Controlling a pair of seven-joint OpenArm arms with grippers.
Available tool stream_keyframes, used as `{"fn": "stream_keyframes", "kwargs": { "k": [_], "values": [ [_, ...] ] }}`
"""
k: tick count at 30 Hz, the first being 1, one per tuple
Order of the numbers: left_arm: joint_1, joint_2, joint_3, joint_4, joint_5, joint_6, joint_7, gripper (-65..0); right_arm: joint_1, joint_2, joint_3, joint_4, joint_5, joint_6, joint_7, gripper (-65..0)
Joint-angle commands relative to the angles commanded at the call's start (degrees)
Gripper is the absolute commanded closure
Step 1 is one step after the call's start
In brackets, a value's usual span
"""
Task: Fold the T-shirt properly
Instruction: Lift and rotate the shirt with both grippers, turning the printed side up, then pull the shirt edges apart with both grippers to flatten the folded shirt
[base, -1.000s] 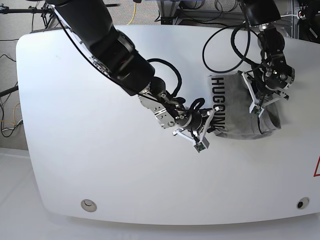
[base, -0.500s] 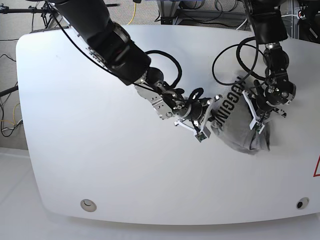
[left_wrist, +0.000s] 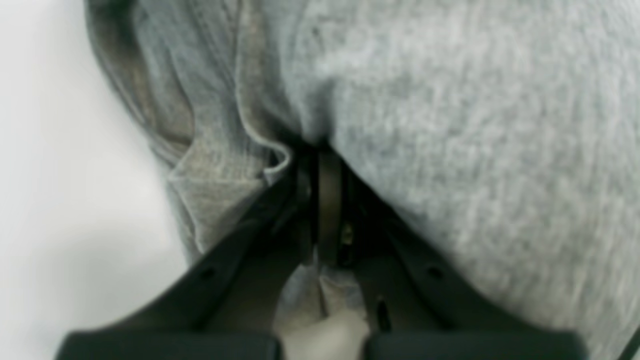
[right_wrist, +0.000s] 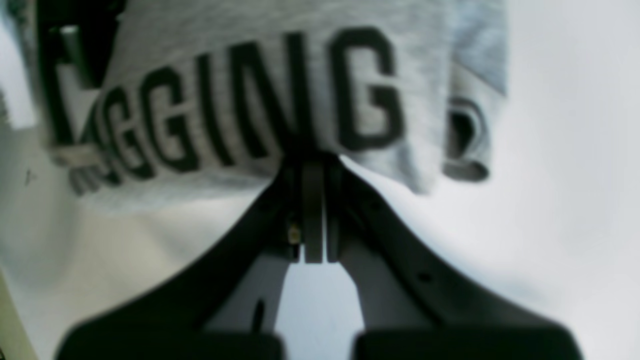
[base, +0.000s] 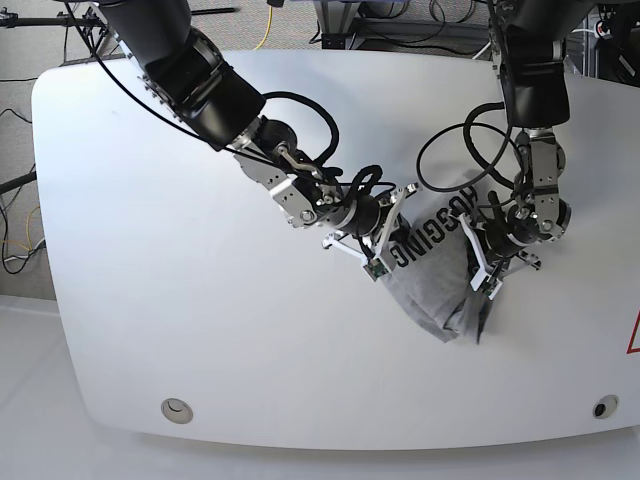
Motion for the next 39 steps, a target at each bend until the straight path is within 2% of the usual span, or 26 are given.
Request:
{"fn": "stream_keyframes", "kwargs": {
  "k": [11, 20, 27, 33, 39],
  "values": [
    [-1.49, 1.41, 9.14, -1.14, 0.0, 0.0, -0.09, 0.0, -3.87, 3.08, 0.0, 7.12, 0.0, -1.49, -0.09, -0.1],
    [-2.73, 0.97, 14.15, 0.7, 0.0, 0.0, 0.09, 0.0, -5.54, 5.98, 0.0, 10.55, 0.0, -3.08, -0.09, -0.1],
    [-2.64, -2.73, 14.15, 8.53, 0.0, 0.0, 0.26, 0.0, -5.27, 9.32, 0.0, 12.92, 0.09, -4.48, -0.44, -0.1],
    [-2.99, -4.75, 14.15, 13.19, 0.0, 0.0, 0.79, 0.0, -5.54, 10.81, 2.02, 15.38, 0.09, -4.92, -4.22, -0.1],
    [-3.87, -5.89, 14.07, 17.49, 0.0, 0.0, 5.36, 0.0, -8.62, 11.16, 6.68, 16.62, -0.35, -4.84, -8.09, -0.1]
  ]
}}
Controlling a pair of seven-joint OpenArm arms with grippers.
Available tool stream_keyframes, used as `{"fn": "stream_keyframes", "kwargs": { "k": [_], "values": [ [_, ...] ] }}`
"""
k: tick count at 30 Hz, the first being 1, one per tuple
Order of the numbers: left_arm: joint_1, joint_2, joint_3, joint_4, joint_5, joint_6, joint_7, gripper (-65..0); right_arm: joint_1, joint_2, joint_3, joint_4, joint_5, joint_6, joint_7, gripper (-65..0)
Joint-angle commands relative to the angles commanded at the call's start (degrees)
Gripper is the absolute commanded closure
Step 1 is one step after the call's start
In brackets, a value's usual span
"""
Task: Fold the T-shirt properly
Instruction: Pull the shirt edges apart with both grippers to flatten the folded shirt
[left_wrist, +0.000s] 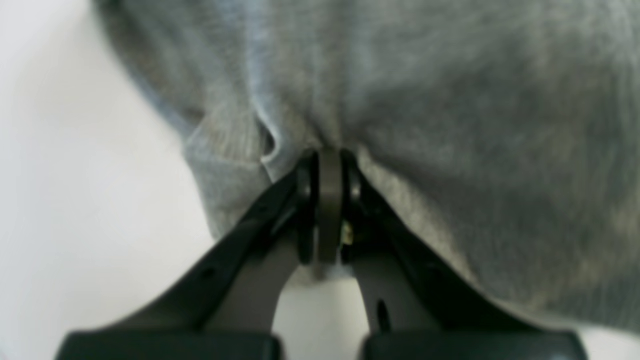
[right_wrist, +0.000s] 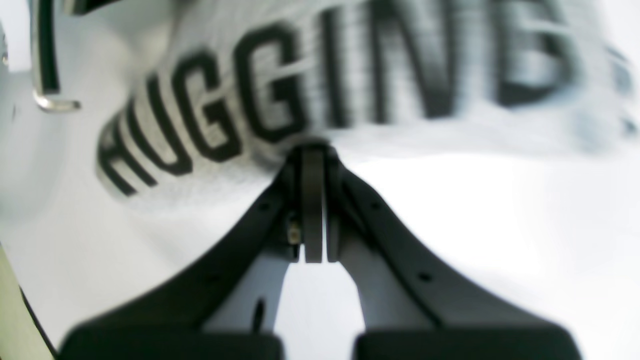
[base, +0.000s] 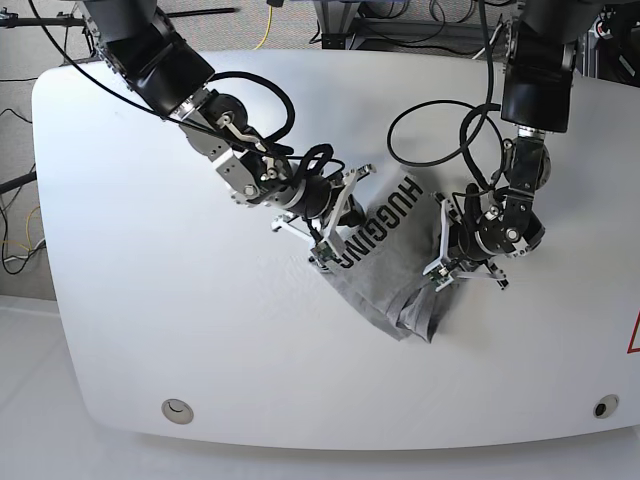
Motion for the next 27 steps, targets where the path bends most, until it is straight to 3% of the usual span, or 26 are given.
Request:
{"fn": "stream_keyframes", "kwargs": {
  "k": [7, 16, 27],
  "values": [
    [0.0, 0.0, 0.0, 8.18, 0.0, 0.0, 5.98, 0.0, -2.02, 1.93, 4.48, 0.0, 0.0, 0.18, 0.0, -0.1],
    [1.58, 1.32, 0.0, 19.43, 0.0, 0.0, 18.55, 0.0, 0.53, 1.93, 10.2, -0.35, -0.09, 0.26, 0.0, -0.1],
    [9.67, 4.92, -0.09, 25.05, 0.0, -0.09, 21.89, 0.0, 8.7, 0.35, 14.59, -8.35, -0.18, 0.44, 0.18, -0.1]
  ]
}}
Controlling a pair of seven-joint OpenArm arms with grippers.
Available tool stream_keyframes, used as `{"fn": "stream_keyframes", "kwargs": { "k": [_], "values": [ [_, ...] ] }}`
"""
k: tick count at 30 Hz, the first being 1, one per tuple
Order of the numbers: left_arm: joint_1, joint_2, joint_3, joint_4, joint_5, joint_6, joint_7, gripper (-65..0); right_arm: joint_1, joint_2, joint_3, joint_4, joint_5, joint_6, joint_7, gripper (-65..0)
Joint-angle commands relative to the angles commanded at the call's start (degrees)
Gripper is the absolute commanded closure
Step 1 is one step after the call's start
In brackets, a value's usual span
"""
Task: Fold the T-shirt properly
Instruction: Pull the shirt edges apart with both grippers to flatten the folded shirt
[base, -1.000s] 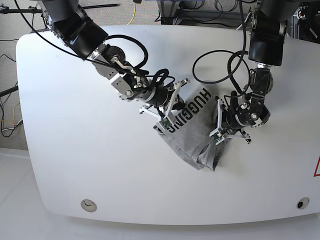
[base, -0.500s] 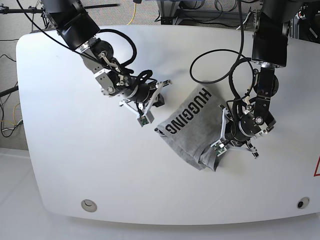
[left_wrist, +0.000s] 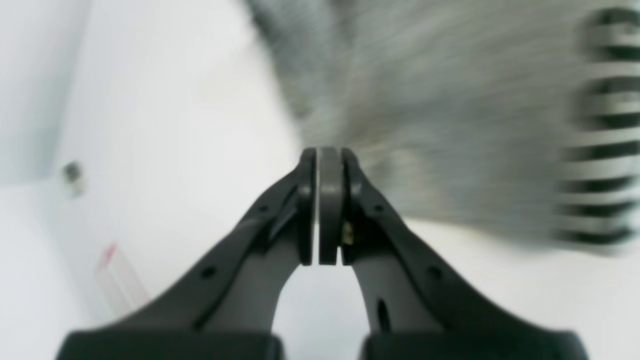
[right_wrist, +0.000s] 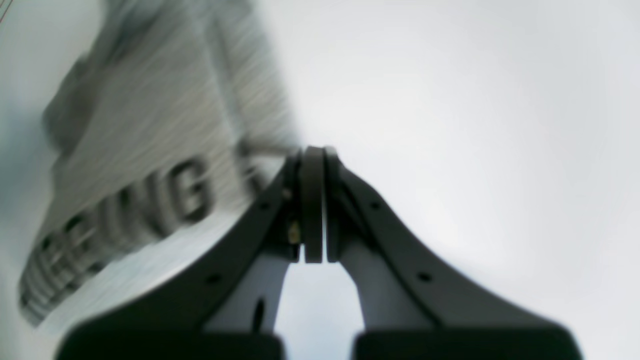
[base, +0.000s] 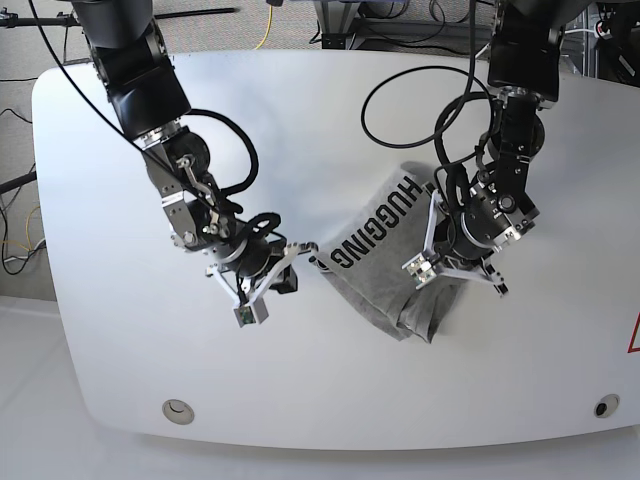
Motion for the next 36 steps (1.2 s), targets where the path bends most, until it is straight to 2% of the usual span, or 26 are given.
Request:
{"fn": "stream_keyframes", "kwargs": {
  "k": [4, 8, 14, 17, 20, 24, 31, 36],
  "values": [
    [3.25, 1.76, 0.0, 0.09, 0.0, -0.09, 0.0, 0.0, 2.9, -1.49, -0.09, -4.84, -0.97, 0.18, 0.0, -0.3],
    [5.71, 3.52, 0.0, 0.18, -0.09, -0.09, 0.0, 0.0, 4.48, -4.66, -0.18, -7.82, -5.27, 0.62, 0.62, -0.4],
    [8.7, 5.71, 0.0, 0.18, -0.09, -0.09, 0.0, 0.0, 4.92, -10.29, 0.09, -12.48, -14.24, 5.1, 2.81, -0.5],
    [9.49, 6.77, 0.0, 0.18, -0.09, -0.09, 0.0, 0.0, 5.63, -13.1, 0.18, -16.09, -18.2, 6.51, 3.43, -0.5],
    [10.11, 6.77, 0.0, -0.09, -0.09, -0.09, 0.0, 0.0, 5.71, -14.68, 0.18, -18.73, -20.22, 7.12, 3.96, -0.5],
    [10.2, 6.77, 0.0, -0.35, -0.09, 0.09, -0.18, 0.0, 5.54, -15.38, 0.18, -20.48, -21.19, 7.91, 5.27, -0.4],
    [9.58, 6.24, 0.0, -0.88, -0.09, 0.09, -0.35, 0.0, 3.96, -15.12, 0.18, -20.22, -21.27, 7.91, 5.63, -0.4],
    [8.35, 4.66, 0.0, -1.49, -0.09, 0.09, -0.35, 0.0, 3.52, -13.36, 0.18, -20.04, -21.1, 7.91, 5.27, -0.3]
  ]
}}
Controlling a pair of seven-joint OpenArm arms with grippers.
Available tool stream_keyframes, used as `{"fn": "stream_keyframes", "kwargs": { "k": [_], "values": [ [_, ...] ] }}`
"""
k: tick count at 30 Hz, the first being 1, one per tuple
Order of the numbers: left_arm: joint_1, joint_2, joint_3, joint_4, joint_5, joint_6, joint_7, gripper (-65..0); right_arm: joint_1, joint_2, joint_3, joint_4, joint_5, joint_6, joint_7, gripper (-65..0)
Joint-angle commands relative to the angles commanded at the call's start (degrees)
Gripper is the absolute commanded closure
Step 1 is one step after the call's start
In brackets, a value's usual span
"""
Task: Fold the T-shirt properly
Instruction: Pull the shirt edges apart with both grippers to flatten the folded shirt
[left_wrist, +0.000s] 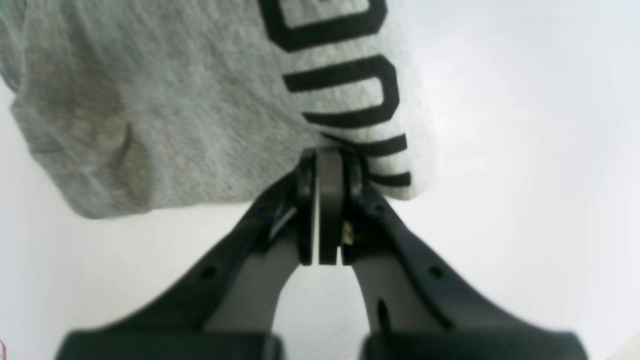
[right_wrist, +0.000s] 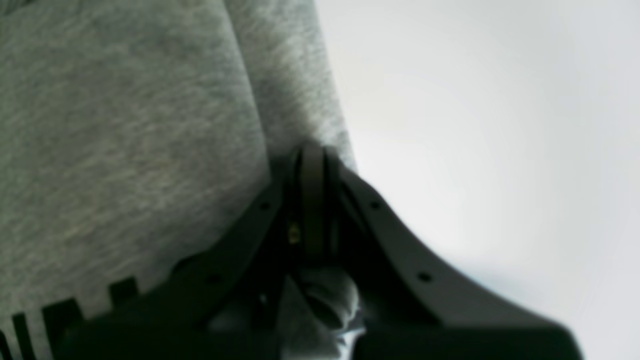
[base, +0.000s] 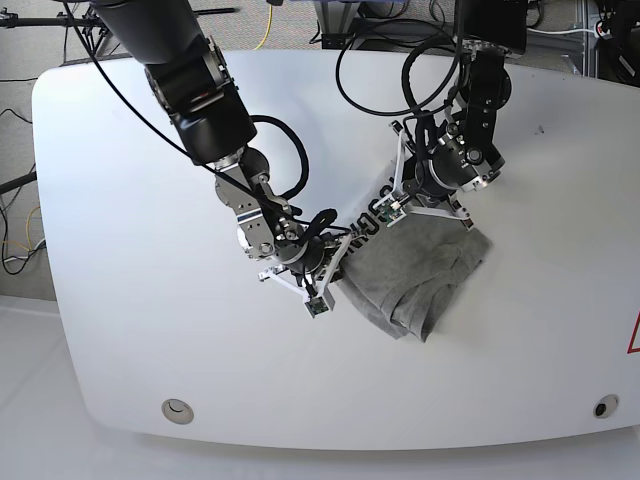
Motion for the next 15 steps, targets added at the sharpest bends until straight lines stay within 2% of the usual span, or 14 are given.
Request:
{"fn": "stream_keyframes", "kwargs": {
  "k": [4, 8, 15],
  "values": [
    [-0.35, -0.53, -0.09, 0.0, 0.0, 0.0, 0.0, 0.0, -2.46, 1.32, 0.0, 2.11, 0.0, 0.0, -0.09, -0.1],
    [-0.44, -2.81, -0.09, 0.0, 0.0, 0.0, -0.09, 0.0, -4.75, 3.52, 0.0, 5.63, 0.0, 0.35, -0.18, -0.1],
    [-2.29, -3.96, -0.09, -0.97, 0.09, 0.0, -2.46, 0.0, -8.0, 4.22, 0.0, 10.29, 0.0, 0.35, -3.25, -0.3]
  ]
}}
